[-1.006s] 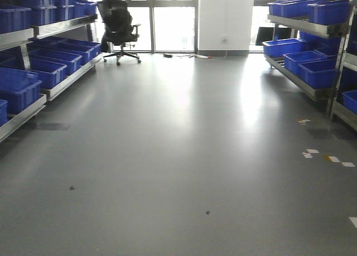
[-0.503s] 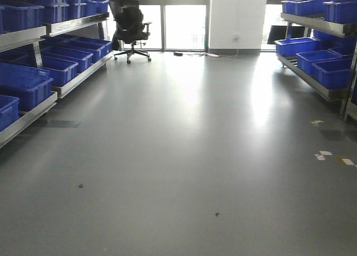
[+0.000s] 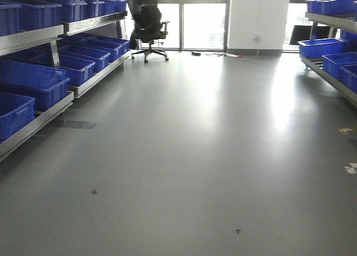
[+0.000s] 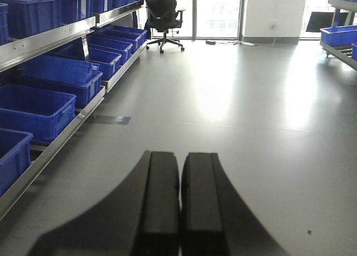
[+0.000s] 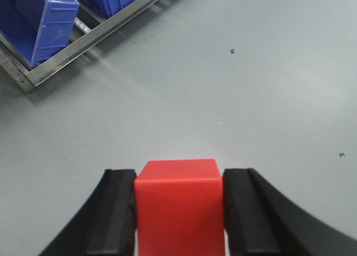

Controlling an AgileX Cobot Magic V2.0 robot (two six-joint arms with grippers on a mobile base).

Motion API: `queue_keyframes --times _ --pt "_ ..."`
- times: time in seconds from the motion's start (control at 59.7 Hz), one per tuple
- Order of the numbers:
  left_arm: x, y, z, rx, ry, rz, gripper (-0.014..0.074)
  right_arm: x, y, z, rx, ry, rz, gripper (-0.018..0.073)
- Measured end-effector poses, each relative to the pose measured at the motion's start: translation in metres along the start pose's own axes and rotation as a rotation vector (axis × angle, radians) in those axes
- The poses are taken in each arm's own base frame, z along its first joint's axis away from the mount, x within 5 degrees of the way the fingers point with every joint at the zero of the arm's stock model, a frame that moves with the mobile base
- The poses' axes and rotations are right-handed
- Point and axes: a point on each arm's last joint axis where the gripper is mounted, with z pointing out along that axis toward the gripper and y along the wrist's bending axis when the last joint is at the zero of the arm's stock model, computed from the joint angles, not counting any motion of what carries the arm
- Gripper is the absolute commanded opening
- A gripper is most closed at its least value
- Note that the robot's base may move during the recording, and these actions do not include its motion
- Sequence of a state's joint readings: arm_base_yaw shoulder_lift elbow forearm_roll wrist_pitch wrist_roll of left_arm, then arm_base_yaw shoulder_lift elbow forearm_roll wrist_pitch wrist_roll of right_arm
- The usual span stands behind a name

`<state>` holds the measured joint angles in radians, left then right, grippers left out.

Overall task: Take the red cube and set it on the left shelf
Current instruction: 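Drive the base across the floor toward the crate shelving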

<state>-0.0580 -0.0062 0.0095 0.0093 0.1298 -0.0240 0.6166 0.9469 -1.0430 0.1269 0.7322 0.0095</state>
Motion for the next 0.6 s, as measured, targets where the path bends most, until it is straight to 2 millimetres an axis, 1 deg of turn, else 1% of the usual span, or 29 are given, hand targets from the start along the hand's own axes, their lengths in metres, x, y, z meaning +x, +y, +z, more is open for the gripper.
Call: queue_keyframes --times 0.603 --pt "0.0000 0.0000 0.0000 0.000 0.000 0.000 0.0102 0.0000 0.0000 0.0000 0.000 0.000 0.000 0.0054"
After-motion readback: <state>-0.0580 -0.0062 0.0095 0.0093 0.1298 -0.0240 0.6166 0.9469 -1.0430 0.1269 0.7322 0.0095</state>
